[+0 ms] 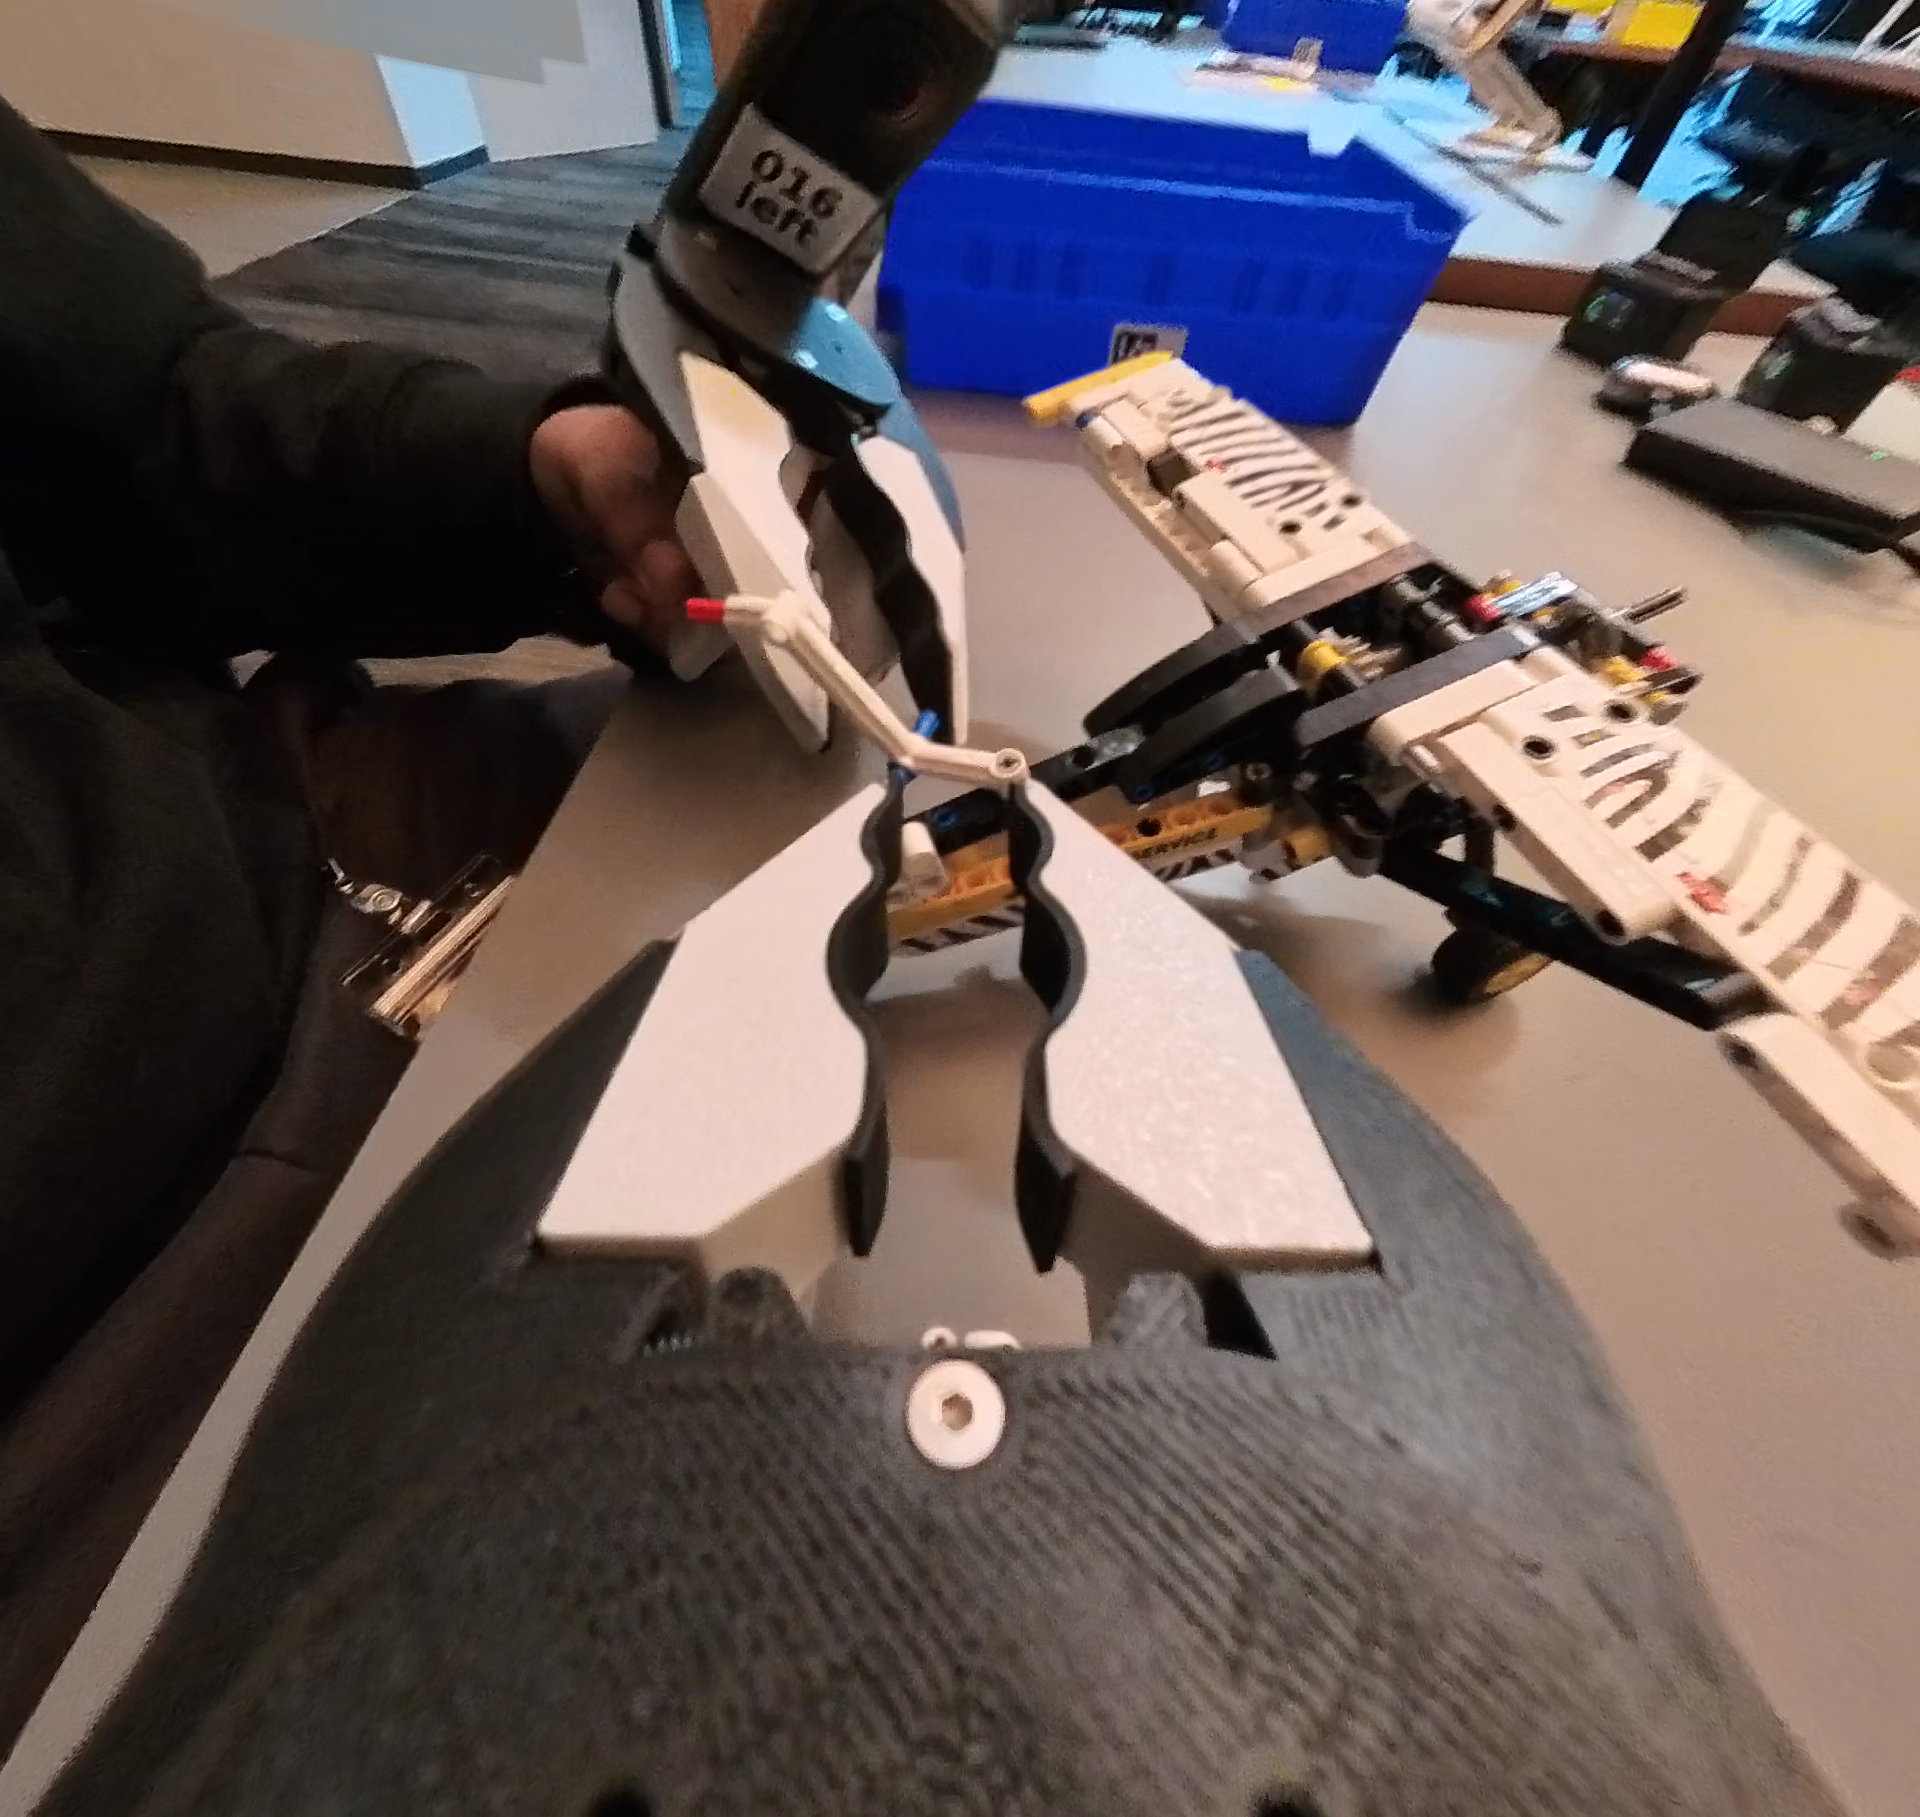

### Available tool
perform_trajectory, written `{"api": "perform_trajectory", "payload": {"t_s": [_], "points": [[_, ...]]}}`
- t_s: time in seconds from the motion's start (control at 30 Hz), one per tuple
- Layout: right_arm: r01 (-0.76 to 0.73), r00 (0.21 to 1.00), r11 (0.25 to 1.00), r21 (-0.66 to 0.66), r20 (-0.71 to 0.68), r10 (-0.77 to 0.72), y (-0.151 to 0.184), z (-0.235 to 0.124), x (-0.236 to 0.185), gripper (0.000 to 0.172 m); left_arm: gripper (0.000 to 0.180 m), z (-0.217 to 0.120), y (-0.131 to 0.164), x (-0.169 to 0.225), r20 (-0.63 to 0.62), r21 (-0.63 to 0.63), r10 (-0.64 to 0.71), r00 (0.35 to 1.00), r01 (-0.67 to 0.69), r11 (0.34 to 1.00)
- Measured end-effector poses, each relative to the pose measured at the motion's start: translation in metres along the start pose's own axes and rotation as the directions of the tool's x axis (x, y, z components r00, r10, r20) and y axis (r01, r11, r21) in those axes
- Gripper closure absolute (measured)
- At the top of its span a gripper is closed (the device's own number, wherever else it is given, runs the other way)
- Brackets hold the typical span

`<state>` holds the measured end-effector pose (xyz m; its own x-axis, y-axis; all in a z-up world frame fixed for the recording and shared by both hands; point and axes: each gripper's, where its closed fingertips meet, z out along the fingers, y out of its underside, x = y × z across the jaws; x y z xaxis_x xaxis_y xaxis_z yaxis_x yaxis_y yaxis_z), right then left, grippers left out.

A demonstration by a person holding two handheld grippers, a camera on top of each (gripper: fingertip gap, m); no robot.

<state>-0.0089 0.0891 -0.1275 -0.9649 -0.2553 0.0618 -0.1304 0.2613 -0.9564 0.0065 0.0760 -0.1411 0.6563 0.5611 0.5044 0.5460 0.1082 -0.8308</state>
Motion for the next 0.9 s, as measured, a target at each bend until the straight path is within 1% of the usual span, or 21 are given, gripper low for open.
{"api": "perform_trajectory", "payload": {"t_s": [0.1, 0.2, 0.3, 0.37, 0.47, 0.57, 0.63, 0.73, 0.83, 0.9], "points": [[0.027, 0.997, 0.999, 0.041, -0.067, -0.024, -0.010, -0.004, 0.001, 0.154, 0.151, -0.001, -0.007, 0.001, 0.085, 0.043, 0.097, 0.992, -0.101, 0.994], [0.086, 0.983, 0.995, 0.044, -0.168, -0.078, -0.014, -0.004, 0.000, 0.155, 0.146, -0.001, -0.009, 0.001, 0.172, 0.035, 0.197, 0.965, -0.206, 0.978], [0.132, 0.956, 0.991, 0.007, -0.264, -0.126, -0.012, 0.000, -0.003, 0.156, 0.152, 0.002, -0.006, -0.004, 0.276, -0.015, 0.263, 0.924, -0.270, 0.963], [0.151, 0.932, 0.988, -0.043, -0.326, -0.157, -0.006, 0.003, -0.003, 0.157, 0.160, 0.003, -0.005, -0.009, 0.342, -0.055, 0.306, 0.888, -0.307, 0.950], [0.210, 0.912, 0.968, -0.136, -0.329, -0.244, 0.006, 0.011, -0.009, 0.160, 0.166, 0.005, -0.005, -0.011, 0.403, -0.097, 0.386, 0.830, -0.380, 0.920], [0.247, 0.895, 0.953, -0.179, -0.334, -0.294, 0.010, 0.014, -0.010, 0.158, 0.169, 0.006, -0.006, -0.010, 0.437, -0.131, 0.468, 0.768, -0.460, 0.878], [0.251, 0.891, 0.950, -0.185, -0.339, -0.302, 0.010, 0.015, -0.010, 0.158, 0.168, 0.006, -0.005, -0.009, 0.448, -0.144, 0.494, 0.745, -0.485, 0.862], [0.265, 0.876, 0.942, -0.208, -0.356, -0.325, 0.010, 0.016, -0.009, 0.159, 0.169, 0.006, -0.006, -0.010, 0.455, -0.146, 0.498, 0.738, -0.490, 0.860], [0.293, 0.853, 0.924, -0.244, -0.369, -0.368, 0.011, 0.018, -0.009, 0.166, 0.169, 0.006, -0.006, -0.011, 0.457, -0.140, 0.484, 0.746, -0.477, 0.868], [0.315, 0.831, 0.910, -0.268, -0.385, -0.401, 0.011, 0.018, -0.008, 0.167, 0.169, 0.006, -0.007, -0.012, 0.459, -0.137, 0.477, 0.750, -0.471, 0.871]]}}
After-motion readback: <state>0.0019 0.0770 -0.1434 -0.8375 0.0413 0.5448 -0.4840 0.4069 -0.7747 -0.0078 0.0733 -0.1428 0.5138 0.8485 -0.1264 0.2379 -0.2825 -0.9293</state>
